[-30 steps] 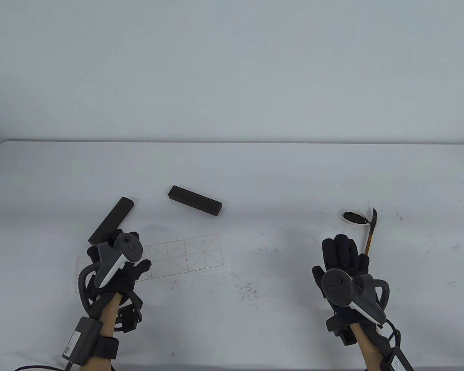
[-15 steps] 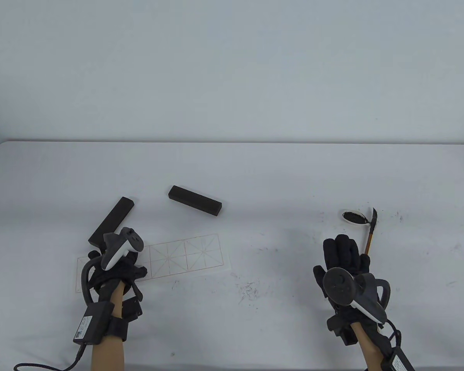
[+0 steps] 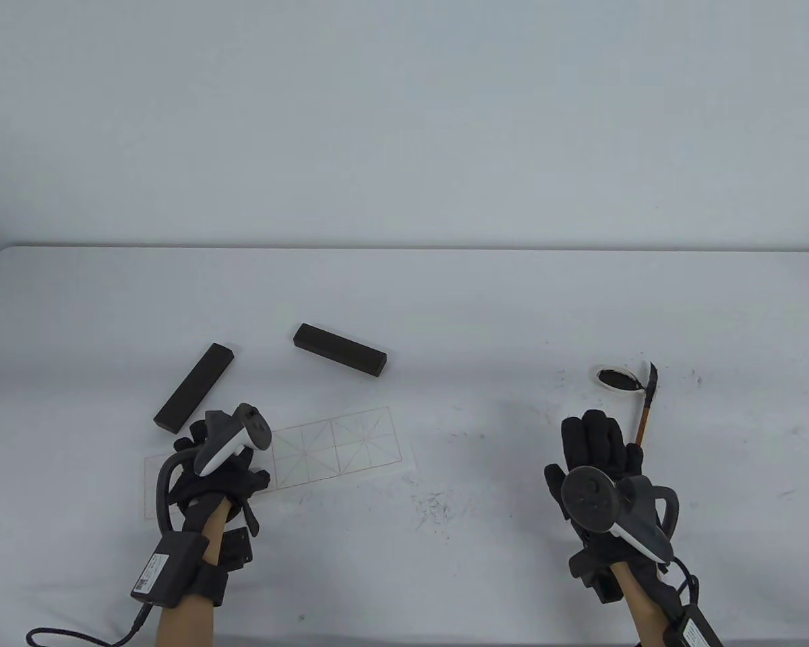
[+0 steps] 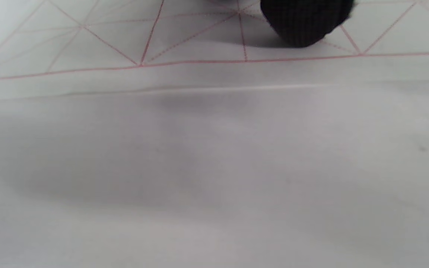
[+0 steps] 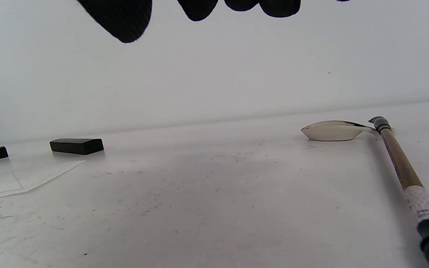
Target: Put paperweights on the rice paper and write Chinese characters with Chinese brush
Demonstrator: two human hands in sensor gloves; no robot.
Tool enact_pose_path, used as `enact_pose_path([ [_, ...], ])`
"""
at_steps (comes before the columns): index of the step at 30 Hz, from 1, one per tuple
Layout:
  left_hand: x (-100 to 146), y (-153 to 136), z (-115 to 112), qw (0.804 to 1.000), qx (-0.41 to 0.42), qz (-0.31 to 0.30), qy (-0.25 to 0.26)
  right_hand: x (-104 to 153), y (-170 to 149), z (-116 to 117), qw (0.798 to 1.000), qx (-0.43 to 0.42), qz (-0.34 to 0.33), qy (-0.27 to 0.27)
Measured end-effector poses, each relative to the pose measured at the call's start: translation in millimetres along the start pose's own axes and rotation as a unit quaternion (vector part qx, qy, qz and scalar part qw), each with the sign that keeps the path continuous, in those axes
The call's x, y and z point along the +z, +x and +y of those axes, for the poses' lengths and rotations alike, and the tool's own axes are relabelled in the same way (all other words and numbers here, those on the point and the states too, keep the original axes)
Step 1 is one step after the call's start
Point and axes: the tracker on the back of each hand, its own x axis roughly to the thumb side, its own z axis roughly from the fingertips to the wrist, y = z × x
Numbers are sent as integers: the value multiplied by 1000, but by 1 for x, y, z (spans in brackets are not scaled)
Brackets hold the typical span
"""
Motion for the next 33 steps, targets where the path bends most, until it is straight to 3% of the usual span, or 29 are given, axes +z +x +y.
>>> enact_pose_path([
  [20, 48, 121, -19, 977, -168, -125, 44, 0, 2, 0, 1000, -3, -3, 6],
  [33, 65, 145, -31, 966, -201, -154, 54, 0, 2, 0, 1000, -4, -4, 7],
])
